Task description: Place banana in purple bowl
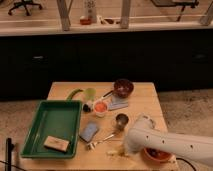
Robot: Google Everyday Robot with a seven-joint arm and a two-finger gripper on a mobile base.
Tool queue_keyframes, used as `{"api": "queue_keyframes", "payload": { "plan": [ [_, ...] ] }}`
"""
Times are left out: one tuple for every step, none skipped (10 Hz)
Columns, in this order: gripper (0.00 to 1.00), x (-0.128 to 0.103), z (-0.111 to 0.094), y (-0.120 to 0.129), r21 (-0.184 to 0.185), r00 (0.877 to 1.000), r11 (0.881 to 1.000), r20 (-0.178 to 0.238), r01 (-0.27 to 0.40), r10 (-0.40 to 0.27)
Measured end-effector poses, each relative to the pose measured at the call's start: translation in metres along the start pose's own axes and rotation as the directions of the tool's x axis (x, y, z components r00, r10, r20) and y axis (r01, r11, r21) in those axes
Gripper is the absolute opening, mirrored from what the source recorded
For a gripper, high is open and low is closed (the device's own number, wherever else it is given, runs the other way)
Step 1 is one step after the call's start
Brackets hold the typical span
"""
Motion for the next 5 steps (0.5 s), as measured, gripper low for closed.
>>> {"api": "queue_keyframes", "payload": {
  "plan": [
    [0.01, 0.001, 0.0, 0.001, -0.002, 1.0, 1.0, -0.001, -0.002, 0.002],
    [0.0, 0.001, -0.001, 0.002, 0.0, 1.0, 1.0, 0.001, 0.003, -0.003],
    [0.0, 0.001, -0.005, 0.002, 0.021, 1.0, 1.0, 0.02, 0.007, -0.007],
    [0.0, 0.0, -0.013, 0.001, 0.043, 0.999, 0.999, 0.045, 0.01, -0.012],
    [0.0, -0.004, -0.019, -0.001, 0.06, 0.998, 0.998, 0.064, 0.02, -0.024]
  ]
}}
